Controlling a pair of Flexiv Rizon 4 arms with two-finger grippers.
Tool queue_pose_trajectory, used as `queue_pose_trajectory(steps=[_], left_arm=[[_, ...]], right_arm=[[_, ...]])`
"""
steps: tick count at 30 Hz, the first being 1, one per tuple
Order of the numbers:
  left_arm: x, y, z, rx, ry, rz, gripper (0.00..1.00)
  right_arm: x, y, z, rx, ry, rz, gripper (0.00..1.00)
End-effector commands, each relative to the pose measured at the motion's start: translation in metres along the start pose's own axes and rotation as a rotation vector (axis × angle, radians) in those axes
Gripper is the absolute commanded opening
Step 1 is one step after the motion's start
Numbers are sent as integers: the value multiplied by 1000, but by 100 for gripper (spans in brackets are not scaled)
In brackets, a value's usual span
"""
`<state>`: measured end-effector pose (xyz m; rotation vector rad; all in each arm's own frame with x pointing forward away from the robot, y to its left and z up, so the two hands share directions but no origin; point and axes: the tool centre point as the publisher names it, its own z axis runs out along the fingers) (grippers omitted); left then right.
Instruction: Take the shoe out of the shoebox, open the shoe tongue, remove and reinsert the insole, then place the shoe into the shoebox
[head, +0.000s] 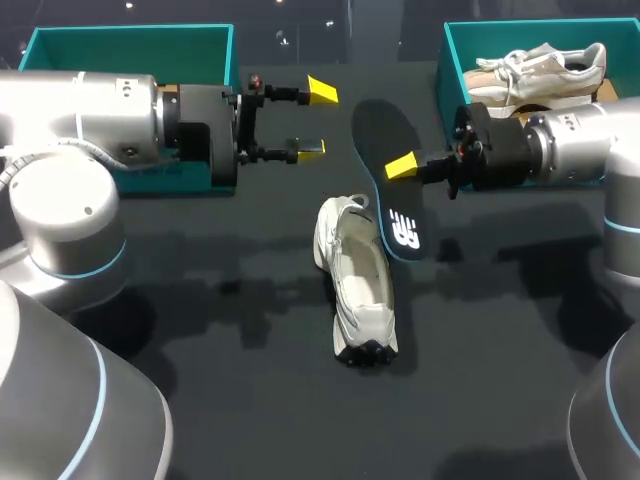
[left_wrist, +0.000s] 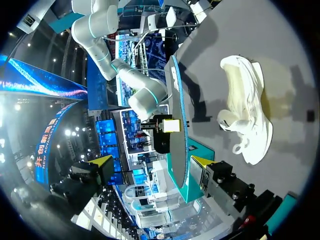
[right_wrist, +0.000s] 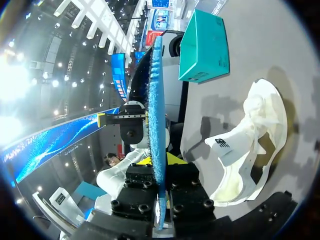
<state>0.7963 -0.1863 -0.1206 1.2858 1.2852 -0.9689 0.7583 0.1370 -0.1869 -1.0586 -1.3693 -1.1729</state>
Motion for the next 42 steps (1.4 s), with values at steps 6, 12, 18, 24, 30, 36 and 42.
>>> queue_pose_trajectory(steps=[6,12,18,24,30,36,42], left_arm=[[-13,13,4,21,148,75,100],[-24,24,2,17,378,119,100],[-26,25,2,-30,419,204,100],[-26,25,2,-30,419,204,100],[-39,37,4,-31,423,160,100],[-59,48,12,-26,510,146,100],[-79,52,22,-13,676,129,100]], right_arm=[[0,-1,1,-2,-1,0,0],[0,-1,1,-2,-1,0,0],[0,-1,1,-2,-1,0,0],[0,-1,1,-2,-1,0,0],[0,-1,1,-2,-1,0,0],[0,-1,1,-2,-1,0,0],[0,-1,1,-2,-1,0,0]])
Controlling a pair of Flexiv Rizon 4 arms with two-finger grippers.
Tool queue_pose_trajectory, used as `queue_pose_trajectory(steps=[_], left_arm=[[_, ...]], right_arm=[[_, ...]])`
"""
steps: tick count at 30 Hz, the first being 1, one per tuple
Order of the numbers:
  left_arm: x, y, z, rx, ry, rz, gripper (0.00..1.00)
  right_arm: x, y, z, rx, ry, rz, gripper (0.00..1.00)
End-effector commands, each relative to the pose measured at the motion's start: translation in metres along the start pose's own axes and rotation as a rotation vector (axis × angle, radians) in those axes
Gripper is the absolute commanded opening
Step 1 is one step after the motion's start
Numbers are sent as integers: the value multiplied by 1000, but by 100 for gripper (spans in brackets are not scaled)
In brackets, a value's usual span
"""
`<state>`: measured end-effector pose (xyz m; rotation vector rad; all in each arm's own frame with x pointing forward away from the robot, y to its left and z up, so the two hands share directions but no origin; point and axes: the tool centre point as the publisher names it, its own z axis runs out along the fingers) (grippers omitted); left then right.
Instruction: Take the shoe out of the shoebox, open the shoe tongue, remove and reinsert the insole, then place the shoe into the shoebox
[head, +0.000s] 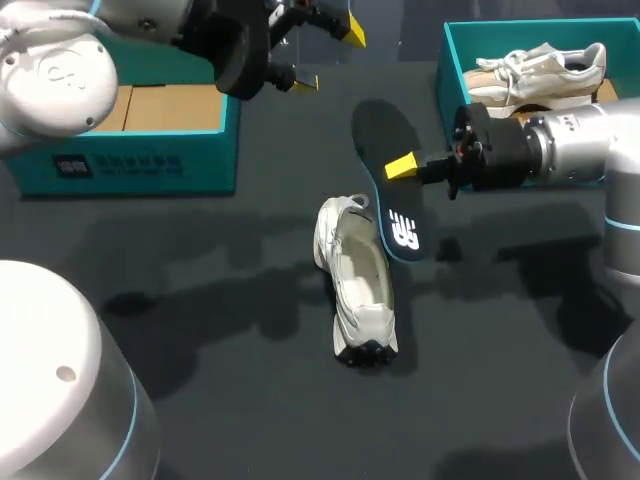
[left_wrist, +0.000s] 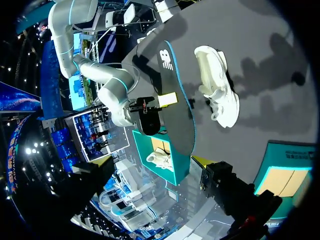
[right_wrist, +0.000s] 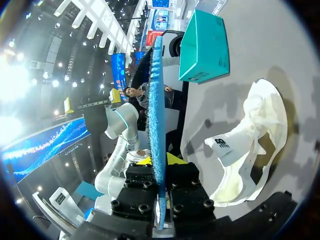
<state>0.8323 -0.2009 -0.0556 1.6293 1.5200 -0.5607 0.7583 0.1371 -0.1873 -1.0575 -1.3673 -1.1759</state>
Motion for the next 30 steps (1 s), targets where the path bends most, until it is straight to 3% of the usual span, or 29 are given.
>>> queue_pose_trajectory(steps=[1,12,20,30], left_arm=[[-22,13,5,33,243,-23,100],[-38,13,18,71,569,-67,100],[-43,15,30,87,705,-46,100],[-54,16,54,198,836,-80,100]], right_arm=[[0,-1,1,0,-3,1,0],[0,-1,1,0,-3,1,0],[0,-1,1,0,-3,1,0],[0,-1,1,0,-3,1,0]])
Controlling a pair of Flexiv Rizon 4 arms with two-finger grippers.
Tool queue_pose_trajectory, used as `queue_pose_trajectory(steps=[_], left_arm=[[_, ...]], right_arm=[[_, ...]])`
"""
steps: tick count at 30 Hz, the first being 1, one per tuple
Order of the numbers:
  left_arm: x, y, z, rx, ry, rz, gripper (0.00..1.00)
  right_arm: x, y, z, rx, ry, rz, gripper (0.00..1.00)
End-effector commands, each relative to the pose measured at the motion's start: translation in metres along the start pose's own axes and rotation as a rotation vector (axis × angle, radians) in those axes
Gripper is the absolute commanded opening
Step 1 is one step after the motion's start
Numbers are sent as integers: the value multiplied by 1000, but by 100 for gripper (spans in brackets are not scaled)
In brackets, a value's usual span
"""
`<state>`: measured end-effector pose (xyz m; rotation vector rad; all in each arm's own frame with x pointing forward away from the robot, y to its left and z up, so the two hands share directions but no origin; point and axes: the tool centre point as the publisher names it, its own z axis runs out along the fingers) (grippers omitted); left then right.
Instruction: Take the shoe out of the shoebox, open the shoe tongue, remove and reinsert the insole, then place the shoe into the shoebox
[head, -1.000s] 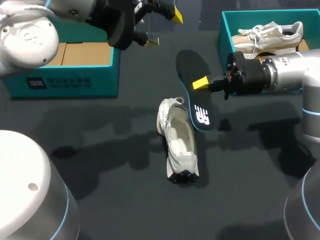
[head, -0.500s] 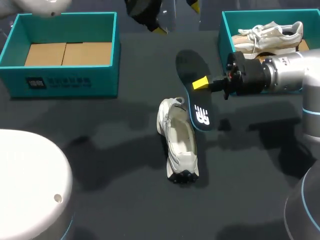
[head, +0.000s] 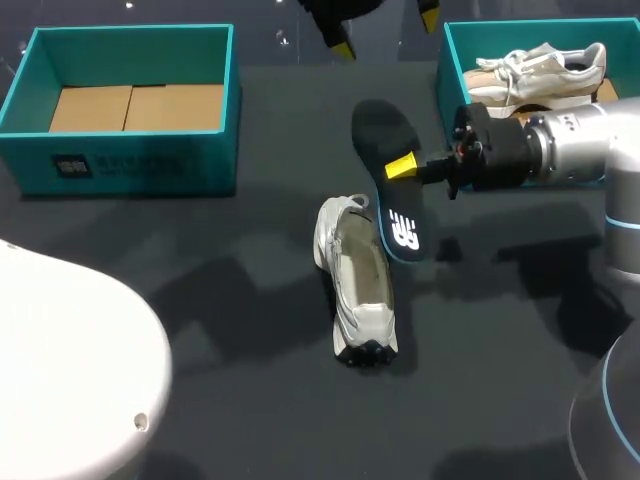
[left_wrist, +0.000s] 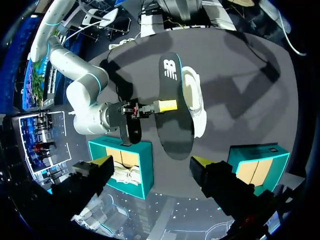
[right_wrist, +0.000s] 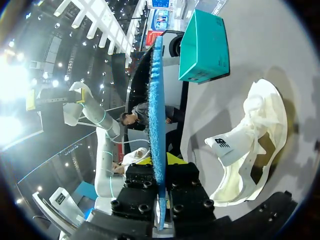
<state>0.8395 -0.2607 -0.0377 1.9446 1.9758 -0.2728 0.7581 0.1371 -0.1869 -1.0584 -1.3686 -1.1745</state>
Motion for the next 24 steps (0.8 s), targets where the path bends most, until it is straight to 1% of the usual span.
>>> queue_pose_trajectory(steps=[1,3,8,12,24], left_arm=[[-14,9,12,57,308,-17,100],[-16,7,18,86,334,-26,100],[-20,-1,24,90,384,-23,100],[-21,-4,26,71,407,-26,100],[-18,-8,28,76,405,-63,100]], right_arm=[[0,0,1,-1,-1,0,0],[0,0,1,-1,-1,0,0],[0,0,1,-1,-1,0,0],[0,0,1,-1,-1,0,0],[0,0,1,-1,-1,0,0]])
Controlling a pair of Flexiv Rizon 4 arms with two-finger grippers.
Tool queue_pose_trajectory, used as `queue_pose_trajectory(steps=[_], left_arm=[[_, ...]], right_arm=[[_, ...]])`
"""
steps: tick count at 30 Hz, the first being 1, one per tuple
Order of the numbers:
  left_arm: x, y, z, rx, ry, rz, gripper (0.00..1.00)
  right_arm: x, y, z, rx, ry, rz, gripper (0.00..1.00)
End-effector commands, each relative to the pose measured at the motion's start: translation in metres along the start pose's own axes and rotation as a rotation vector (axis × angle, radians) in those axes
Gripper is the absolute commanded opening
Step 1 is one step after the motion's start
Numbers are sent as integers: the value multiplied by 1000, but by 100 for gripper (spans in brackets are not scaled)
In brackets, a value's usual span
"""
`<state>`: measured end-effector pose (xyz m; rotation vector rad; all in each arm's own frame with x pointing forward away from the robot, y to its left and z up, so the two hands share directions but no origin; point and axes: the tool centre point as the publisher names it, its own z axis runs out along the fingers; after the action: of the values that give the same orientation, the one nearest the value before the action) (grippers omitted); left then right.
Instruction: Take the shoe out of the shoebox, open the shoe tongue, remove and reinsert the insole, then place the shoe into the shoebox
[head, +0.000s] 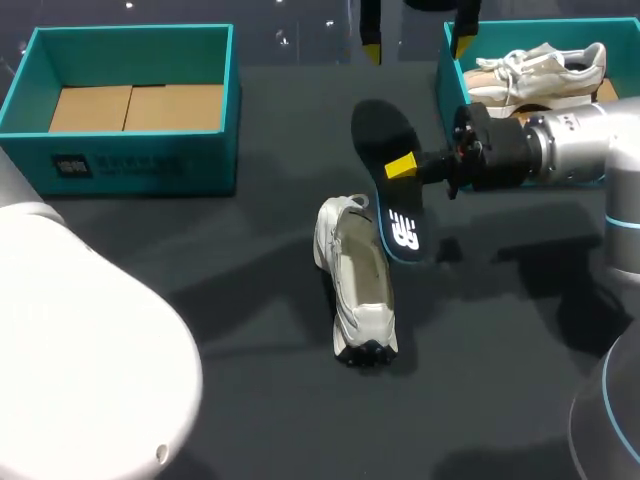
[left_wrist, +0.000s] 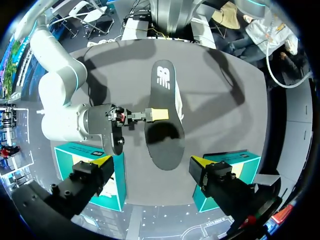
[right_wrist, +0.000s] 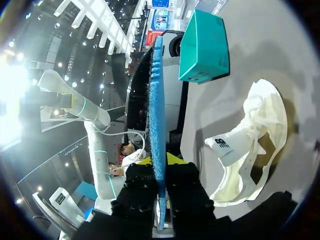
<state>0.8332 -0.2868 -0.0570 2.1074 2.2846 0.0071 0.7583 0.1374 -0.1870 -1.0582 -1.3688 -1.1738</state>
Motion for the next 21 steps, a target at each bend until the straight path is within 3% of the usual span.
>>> queue_pose_trajectory(steps=[1,8,14,21], left_arm=[[-1,2,0,6,28,-6,100],[13,6,-13,27,-73,-28,100],[38,4,-26,65,-335,-48,100],[62,-7,-21,84,-530,-40,100]], right_arm=[[0,-1,1,-2,-1,0,0],[0,-1,1,-2,-1,0,0],[0,-1,1,-2,-1,0,0],[0,-1,1,-2,-1,0,0]])
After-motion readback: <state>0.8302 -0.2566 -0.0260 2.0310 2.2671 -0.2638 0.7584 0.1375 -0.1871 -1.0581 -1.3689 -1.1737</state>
